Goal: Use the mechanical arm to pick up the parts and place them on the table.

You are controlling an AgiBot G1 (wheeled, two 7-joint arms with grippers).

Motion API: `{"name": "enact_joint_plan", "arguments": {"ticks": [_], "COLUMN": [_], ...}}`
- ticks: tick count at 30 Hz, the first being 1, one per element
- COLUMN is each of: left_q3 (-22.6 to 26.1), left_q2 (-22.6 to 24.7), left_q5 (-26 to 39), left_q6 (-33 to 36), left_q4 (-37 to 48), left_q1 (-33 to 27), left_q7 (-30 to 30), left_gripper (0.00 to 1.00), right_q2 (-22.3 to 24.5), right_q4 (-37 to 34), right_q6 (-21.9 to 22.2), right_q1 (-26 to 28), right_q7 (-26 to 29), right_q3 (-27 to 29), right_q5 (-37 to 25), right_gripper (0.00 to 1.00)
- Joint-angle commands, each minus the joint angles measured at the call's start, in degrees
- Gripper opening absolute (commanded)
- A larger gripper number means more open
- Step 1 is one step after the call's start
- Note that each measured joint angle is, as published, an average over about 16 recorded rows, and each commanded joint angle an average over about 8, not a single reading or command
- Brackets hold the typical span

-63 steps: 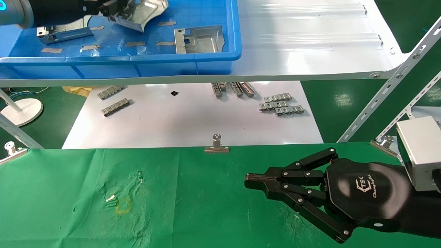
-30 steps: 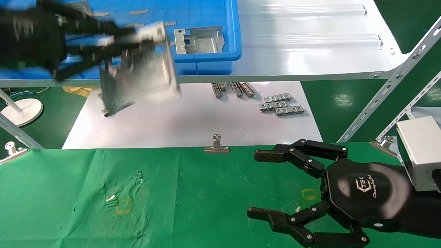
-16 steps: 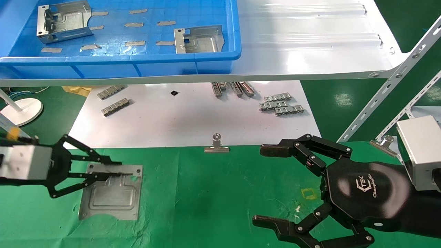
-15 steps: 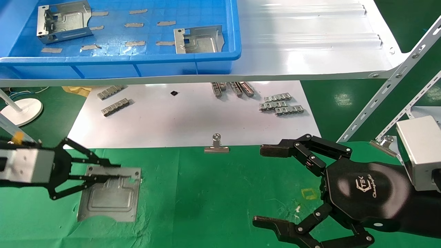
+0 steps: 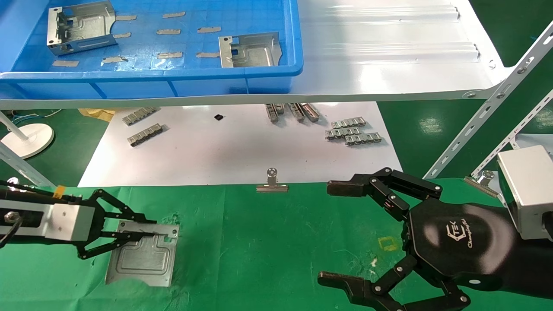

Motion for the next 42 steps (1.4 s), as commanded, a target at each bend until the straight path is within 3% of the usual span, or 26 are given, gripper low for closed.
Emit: {"name": "enact_joint_plan", "arguments": {"ticks": [1,4,5,19,23,32,42], "left_q3": [0.09,0.19,0.22,0.73,-0.21,-3.12,-3.51], "left_q2": [0.76,1.65,1.90,2.89,2.01,-0.81,-1.04], "left_q5": [-0.39,-0.65,-0.70,-1.62,-4.89,-15.22,-16.14], "left_q6": [-0.15,-0.31,-0.36,1.00,1.59,1.86,1.85], "left_q4": [1.81,4.10,4.76,8.84,8.34,6.92,6.67], "left_q1": [0.12,0.30,0.32,-1.14,-0.68,3.55,4.10], "left_q7": [0.85,1.67,1.94,4.35,1.08,-12.48,-13.16], "left_gripper": [0.60,0.95,1.00,1.00,1.00,1.00,1.00], "right_q2": [0.00,0.00,0.00,0.00,0.00,0.01,0.01], "right_q4": [0.00,0.00,0.00,0.00,0.00,-0.01,-0.02], "right_q6": [0.00,0.00,0.00,0.00,0.00,0.01,0.02], "right_q1": [0.00,0.00,0.00,0.00,0.00,0.00,-0.01], "right_q7": [0.00,0.00,0.00,0.00,-0.01,-0.01,-0.01], "right_q3": [0.00,0.00,0.00,-0.01,-0.01,-0.01,-0.01], "right_q5": [0.00,0.00,0.00,0.01,0.01,0.01,0.02], "right_gripper": [1.00,1.00,1.00,1.00,1.00,1.00,1.00]}}
